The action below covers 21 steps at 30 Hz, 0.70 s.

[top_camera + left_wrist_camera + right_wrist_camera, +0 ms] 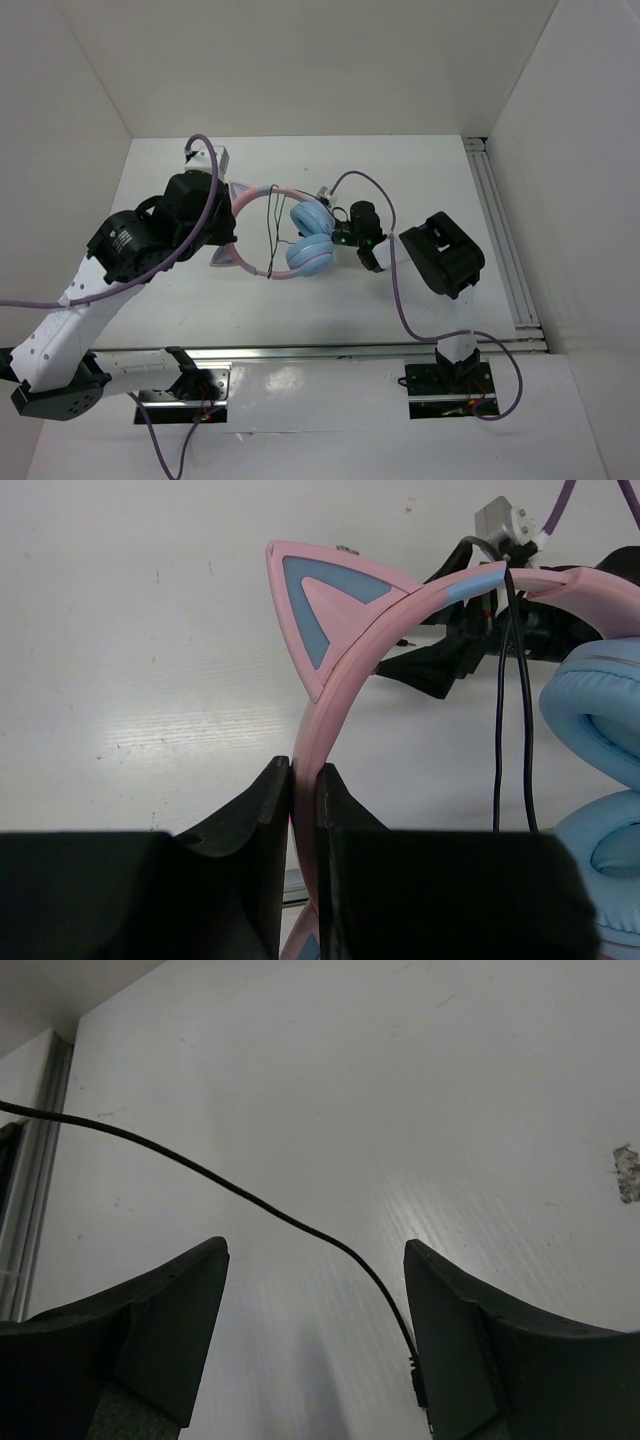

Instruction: Wrap the headphones

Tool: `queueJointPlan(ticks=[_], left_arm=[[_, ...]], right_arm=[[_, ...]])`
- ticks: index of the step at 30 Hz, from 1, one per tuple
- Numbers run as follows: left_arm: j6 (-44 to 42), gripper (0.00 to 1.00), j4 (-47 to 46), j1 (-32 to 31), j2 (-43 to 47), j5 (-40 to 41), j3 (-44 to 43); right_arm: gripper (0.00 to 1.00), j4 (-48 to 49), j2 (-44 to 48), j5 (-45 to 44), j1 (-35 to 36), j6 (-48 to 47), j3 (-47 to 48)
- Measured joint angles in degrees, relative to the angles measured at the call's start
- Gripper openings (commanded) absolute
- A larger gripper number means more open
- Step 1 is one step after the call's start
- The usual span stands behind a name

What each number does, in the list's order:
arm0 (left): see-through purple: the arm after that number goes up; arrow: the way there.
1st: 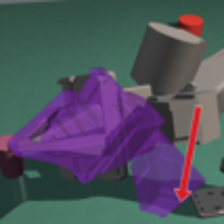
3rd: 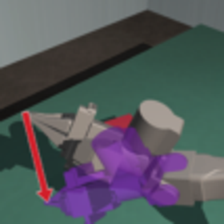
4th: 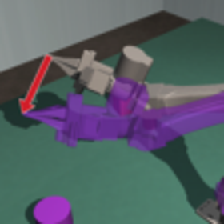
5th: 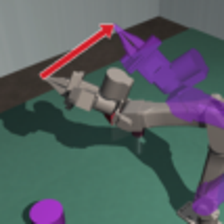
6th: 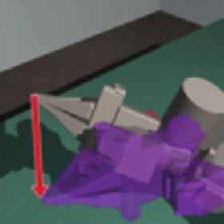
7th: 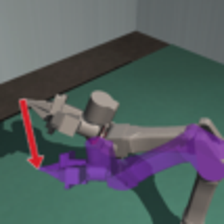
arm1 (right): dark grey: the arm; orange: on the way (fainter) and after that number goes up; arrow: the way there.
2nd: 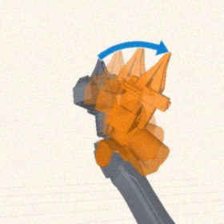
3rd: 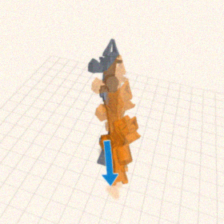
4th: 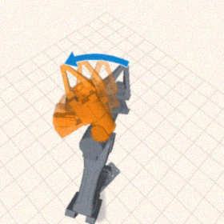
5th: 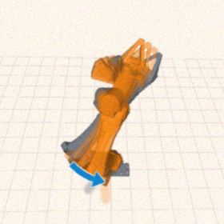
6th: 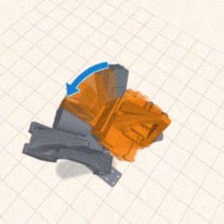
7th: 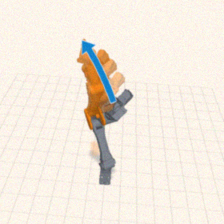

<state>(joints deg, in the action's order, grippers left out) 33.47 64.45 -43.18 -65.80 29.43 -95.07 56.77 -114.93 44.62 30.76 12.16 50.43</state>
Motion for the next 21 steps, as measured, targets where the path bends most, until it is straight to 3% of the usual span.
queueJointPlan(ticks=[6,9,10,11,13,15,17,18,21], left_arm=[[-0.02,0.00,0.09,0.00,-0.70,-0.07,-0.09],[-0.02,0.00,0.11,0.00,-0.76,-0.07,-0.09],[-0.02,0.00,0.11,0.00,-0.76,-0.04,-0.09],[-0.02,0.00,0.11,0.02,-0.76,-0.04,-0.09],[-0.02,0.00,0.11,0.13,-0.76,-0.04,-0.09],[0.00,0.00,0.11,0.26,-0.76,-0.04,-0.09],[0.04,0.00,0.09,0.61,-0.76,-0.07,-0.09],[0.09,0.00,0.09,0.96,-0.76,-0.09,-0.09],[0.70,0.00,0.07,2.16,-0.76,-0.07,-0.09]], right_arm=[[0.76,-4.22,-3.65,-3.61,0.28,-2.84,4.22],[0.61,-5.97,-5.25,-3.74,0.28,-3.85,7.63],[0.43,-6.19,-5.66,-3.74,0.28,-4.09,8.24],[0.40,-6.23,-6.25,-3.72,0.28,-4.48,8.79],[0.42,-6.73,-7.41,-3.63,0.31,-4.22,9.27],[0.50,-7.65,-8.31,-3.52,0.35,-4.17,9.27],[0.50,-9.05,-8.74,-3.39,0.35,-4.44,9.42],[0.46,-10.16,-8.92,-3.26,0.35,-4.59,9.88],[0.15,-12.87,-9.44,-3.19,0.37,-5.40,12.26]])
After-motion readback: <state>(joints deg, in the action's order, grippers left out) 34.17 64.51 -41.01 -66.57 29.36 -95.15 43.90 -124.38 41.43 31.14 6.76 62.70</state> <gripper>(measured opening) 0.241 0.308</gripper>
